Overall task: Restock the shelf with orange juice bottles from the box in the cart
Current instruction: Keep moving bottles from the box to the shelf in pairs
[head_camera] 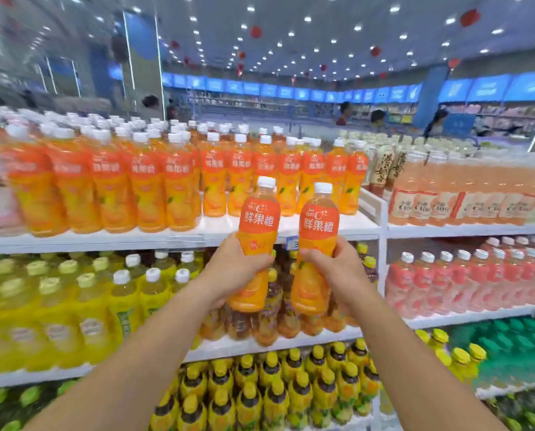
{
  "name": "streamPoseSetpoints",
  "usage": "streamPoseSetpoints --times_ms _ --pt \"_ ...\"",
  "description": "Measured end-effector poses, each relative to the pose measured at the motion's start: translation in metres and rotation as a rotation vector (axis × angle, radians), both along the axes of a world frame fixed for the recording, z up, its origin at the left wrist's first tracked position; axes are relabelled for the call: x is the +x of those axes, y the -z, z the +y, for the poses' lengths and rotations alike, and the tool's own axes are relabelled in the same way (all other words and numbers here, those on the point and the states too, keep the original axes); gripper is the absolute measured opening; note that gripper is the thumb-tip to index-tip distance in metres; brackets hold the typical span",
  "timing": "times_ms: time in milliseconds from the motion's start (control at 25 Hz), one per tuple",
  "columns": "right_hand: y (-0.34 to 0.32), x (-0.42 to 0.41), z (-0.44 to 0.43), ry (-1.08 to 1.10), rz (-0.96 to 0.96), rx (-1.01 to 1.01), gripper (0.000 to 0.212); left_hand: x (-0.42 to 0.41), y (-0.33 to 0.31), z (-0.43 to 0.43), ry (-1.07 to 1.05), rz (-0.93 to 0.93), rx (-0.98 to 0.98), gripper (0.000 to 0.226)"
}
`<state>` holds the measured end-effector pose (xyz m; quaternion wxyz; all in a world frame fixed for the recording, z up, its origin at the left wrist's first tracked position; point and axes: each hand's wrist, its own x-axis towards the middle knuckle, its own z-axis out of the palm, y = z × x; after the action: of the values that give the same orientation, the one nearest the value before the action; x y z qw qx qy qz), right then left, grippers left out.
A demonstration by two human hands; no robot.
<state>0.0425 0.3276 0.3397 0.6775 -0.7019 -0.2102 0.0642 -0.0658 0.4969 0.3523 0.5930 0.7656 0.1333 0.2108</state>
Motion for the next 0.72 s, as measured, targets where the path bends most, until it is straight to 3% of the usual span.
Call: streamPoseSetpoints --times_ms 280,480,720 --pt "-0.016 0.029 0.108 -0.057 -0.047 0.071 0.032 0.024 -0.018 0.096 -0.068 -0.107 0.073 0.026" --pt "-0.038 0.062 0.147 -0.077 -0.09 0.067 0.031 0.062 -0.028 0.137 -0.105 -0.174 0.106 0.051" --pt "-0.038 0.106 0.176 -0.129 -0.113 0.033 0.032 0.097 -0.026 0.139 -0.171 -0.208 0.079 0.05"
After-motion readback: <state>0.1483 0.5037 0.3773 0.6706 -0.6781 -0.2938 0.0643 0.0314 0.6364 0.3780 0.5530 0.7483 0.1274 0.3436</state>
